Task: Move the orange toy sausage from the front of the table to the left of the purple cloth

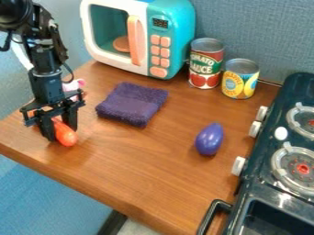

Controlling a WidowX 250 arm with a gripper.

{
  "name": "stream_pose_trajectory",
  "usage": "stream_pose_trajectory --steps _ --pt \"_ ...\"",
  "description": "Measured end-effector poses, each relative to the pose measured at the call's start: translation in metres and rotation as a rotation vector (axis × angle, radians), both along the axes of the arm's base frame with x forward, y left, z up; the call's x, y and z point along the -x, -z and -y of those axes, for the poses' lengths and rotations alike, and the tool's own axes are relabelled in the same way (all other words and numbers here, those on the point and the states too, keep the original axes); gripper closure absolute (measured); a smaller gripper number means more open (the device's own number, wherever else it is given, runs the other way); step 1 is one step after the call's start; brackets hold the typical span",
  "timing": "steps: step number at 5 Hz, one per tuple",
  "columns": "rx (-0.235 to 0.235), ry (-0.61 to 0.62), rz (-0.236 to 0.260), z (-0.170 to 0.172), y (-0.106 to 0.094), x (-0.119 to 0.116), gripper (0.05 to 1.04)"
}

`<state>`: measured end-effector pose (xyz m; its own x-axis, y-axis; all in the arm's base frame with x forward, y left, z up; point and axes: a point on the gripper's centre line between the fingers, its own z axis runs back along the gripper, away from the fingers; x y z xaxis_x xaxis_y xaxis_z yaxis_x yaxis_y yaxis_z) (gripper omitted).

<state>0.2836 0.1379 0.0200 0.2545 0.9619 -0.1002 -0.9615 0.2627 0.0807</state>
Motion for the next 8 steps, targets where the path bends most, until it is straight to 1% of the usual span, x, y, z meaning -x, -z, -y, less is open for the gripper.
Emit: stream_pose_trajectory --steps 1,2,3,4,5,6,7,8 --pt "0.018 0.035 -0.003 -0.002 0.004 -0.002 0.447" --pt "0.045 0.050 0.015 -0.001 0.005 -0.004 0.200" --pt "0.033 0.034 0.014 -0.001 0.005 -0.002 0.102" --pt "0.039 0.044 -0.001 0.000 0.003 0.000 0.099" --pt "0.065 0.144 -0.016 0.005 0.001 0.003 0.099" --pt "-0.009 0.383 0.075 0.033 -0.043 -0.023 0.098" --pt "-0.049 0.564 0.129 0.071 -0.065 -0.037 0.098" --pt "-0.049 0.796 0.130 0.103 -0.073 -0.041 0.098"
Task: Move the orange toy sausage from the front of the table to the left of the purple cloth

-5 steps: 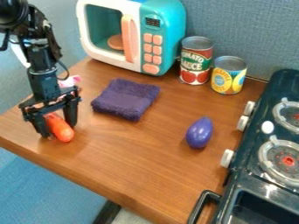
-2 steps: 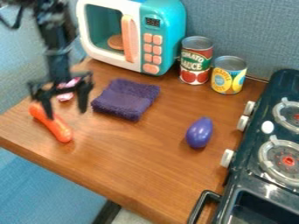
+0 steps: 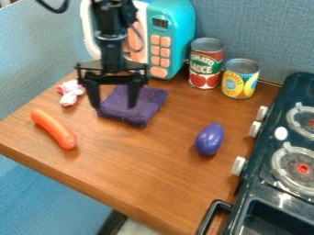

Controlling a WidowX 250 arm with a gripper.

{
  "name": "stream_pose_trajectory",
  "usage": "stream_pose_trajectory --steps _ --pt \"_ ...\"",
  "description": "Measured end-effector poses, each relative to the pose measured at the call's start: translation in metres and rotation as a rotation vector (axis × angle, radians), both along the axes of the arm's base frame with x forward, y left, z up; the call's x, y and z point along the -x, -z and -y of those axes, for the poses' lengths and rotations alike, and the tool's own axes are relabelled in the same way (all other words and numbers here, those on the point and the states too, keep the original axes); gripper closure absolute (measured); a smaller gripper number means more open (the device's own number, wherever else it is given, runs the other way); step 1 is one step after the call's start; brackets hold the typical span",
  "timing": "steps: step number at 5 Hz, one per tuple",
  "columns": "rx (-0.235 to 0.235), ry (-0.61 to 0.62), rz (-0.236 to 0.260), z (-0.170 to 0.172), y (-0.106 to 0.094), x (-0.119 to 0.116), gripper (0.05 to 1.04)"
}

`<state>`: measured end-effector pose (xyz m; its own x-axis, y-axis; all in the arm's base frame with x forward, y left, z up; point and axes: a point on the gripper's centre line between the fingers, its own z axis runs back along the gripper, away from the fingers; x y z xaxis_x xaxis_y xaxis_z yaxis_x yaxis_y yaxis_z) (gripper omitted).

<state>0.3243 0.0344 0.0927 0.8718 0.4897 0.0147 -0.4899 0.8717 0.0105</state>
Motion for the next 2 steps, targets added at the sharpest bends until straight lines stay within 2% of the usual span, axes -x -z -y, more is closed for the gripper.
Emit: stream_pose_trajectory --steps 1,2 --pt "0.020 0.250 -0.001 0.044 -0.028 -0.014 0.098" --pt "-0.017 0.500 -0.174 0.085 -0.022 -0.029 0.098"
